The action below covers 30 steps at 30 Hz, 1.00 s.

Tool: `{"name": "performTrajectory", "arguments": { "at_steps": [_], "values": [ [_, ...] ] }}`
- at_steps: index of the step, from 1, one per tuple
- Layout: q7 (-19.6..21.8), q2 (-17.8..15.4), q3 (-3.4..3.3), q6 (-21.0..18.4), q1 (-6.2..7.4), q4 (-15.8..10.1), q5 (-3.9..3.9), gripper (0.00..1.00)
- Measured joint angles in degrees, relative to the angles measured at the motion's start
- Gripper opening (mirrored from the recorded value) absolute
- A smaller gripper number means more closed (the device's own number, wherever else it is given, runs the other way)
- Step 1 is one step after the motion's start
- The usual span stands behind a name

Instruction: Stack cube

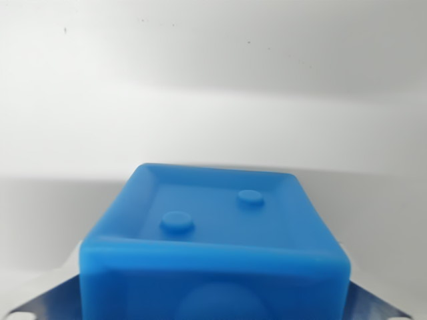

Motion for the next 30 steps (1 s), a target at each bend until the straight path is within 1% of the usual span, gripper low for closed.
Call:
{"name": "performTrajectory", "arguments": {
  "at_steps": [22,30],
  "values": [
    [0.0,-0.1,0.0,-0.1,0.0,0.0,0.0,0.0],
    [0.0,-1.5,-0.07,-0.9,0.08,-0.4,0.0,0.0]
  ]
}}
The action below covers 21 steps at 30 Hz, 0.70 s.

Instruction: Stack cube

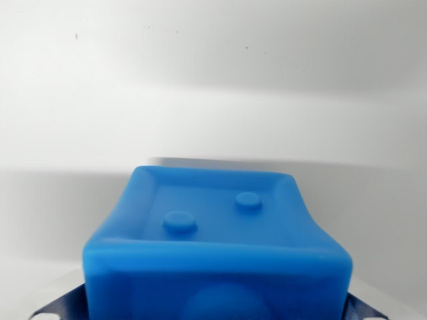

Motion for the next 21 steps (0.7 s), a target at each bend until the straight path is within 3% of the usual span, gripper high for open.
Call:
{"name": "performTrajectory", "arguments": {
  "at_steps": [21],
  "values": [
    [0.3,-7.5,-0.87,-5.7,0.69,-1.7,-0.43,0.0]
  ]
}}
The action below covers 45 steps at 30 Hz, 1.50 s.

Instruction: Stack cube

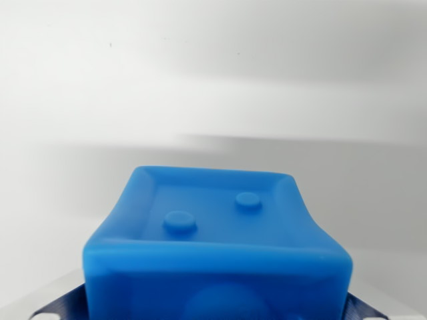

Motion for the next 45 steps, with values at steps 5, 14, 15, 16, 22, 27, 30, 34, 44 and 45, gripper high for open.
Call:
{"name": "performTrajectory", "arguments": {
  "at_steps": [5,14,15,16,22,27,30,34,44,45],
  "values": [
    [0.2,-2.2,-0.21,-1.8,0.14,-0.4,-0.39,0.0],
    [0.8,-7.1,-0.4,-6.0,0.18,-0.9,-1.13,0.0],
    [0.8,-7.7,-0.41,-6.6,0.18,-1.0,-1.22,0.0],
    [0.9,-8.3,-0.42,-7.1,0.18,-1.0,-1.32,0.0],
    [1.1,-11.4,-0.45,-9.9,0.18,-1.1,-1.69,0.0],
    [-0.5,-10.5,-0.52,-10.5,0.02,0.1,-1.71,0.0],
    [-1.9,-9.6,-0.58,-10.8,-0.2,1.3,-1.71,0.0],
    [-3.7,-8.9,-0.6,-11.4,-0.47,2.6,-1.71,0.0],
    [-8.0,-6.8,-0.6,-12.7,-1.16,6.0,-1.68,0.0],
    [-8.5,-6.6,-0.6,-12.8,-1.22,6.3,-1.68,0.0]
  ]
}}
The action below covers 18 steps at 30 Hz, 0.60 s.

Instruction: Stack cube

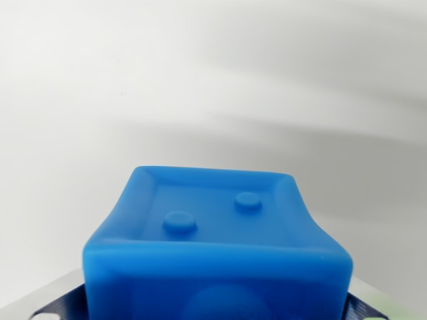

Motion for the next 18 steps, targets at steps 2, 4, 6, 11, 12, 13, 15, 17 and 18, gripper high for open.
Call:
{"name": "performTrajectory", "arguments": {
  "at_steps": [2,4,6,11,12,13,15,17,18],
  "values": [
    [-0.7,0.3,0.0,-0.2,-0.11,0.5,0.01,0.0],
    [-1.6,0.7,0.0,-0.5,-0.27,1.3,0.03,0.0],
    [-2.5,1.1,0.0,-0.8,-0.42,1.9,0.04,0.0],
    [-4.9,2.3,0.0,-1.5,-0.79,3.9,0.08,0.0],
    [-5.4,2.6,0.0,-1.7,-0.86,4.3,0.08,0.0],
    [-5.6,2.7,0.01,-1.8,-0.9,4.5,0.09,0.0],
    [-6.7,3.2,0.01,-2.1,-1.08,5.3,0.11,0.0],
    [-7.7,3.7,0.02,-2.5,-1.23,6.2,0.12,0.0],
    [-8.2,3.9,0.02,-2.7,-1.29,6.6,0.13,0.0]
  ]
}}
